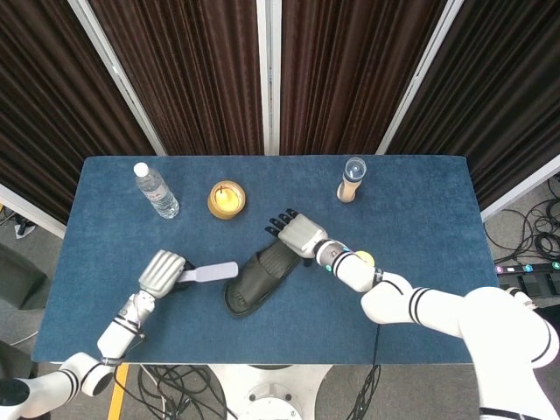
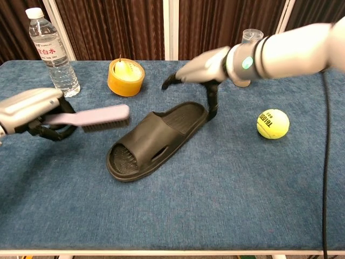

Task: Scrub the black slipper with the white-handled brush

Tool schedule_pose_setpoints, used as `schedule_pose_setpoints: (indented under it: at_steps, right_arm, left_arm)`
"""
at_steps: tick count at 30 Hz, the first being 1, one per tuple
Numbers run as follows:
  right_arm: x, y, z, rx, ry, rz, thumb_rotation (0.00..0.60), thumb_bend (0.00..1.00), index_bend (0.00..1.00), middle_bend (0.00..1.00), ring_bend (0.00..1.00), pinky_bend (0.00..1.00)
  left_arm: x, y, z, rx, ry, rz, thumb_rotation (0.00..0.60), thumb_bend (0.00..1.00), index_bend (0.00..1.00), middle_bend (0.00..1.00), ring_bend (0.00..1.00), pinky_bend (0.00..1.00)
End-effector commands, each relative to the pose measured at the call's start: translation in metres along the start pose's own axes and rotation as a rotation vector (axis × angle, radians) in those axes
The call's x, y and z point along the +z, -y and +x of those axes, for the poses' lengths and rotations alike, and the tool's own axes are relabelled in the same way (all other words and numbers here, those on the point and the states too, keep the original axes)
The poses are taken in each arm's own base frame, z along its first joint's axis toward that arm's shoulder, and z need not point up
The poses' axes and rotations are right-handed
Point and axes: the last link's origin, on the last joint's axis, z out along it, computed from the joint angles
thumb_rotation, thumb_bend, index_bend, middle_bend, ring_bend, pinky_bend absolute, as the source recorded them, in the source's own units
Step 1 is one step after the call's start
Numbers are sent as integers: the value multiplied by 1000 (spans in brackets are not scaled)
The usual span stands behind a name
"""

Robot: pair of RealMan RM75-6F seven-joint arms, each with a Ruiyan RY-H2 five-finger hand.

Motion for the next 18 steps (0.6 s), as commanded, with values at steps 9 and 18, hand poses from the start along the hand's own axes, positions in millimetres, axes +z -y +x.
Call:
schedule_pose_setpoints:
  at_steps: [9, 18]
  right_arm:
    - [-118, -70, 6, 134, -185, -172, 600, 0, 0, 0, 0, 0]
    - [-190, -99, -25, 241, -243, -288, 600, 0, 0, 0, 0, 0]
  left_arm:
    - [9, 19, -6, 96, 72, 185, 600, 346, 606, 678, 566, 750]
    - [-11, 14, 14, 82, 49, 166, 600, 129, 120, 208, 155, 356]
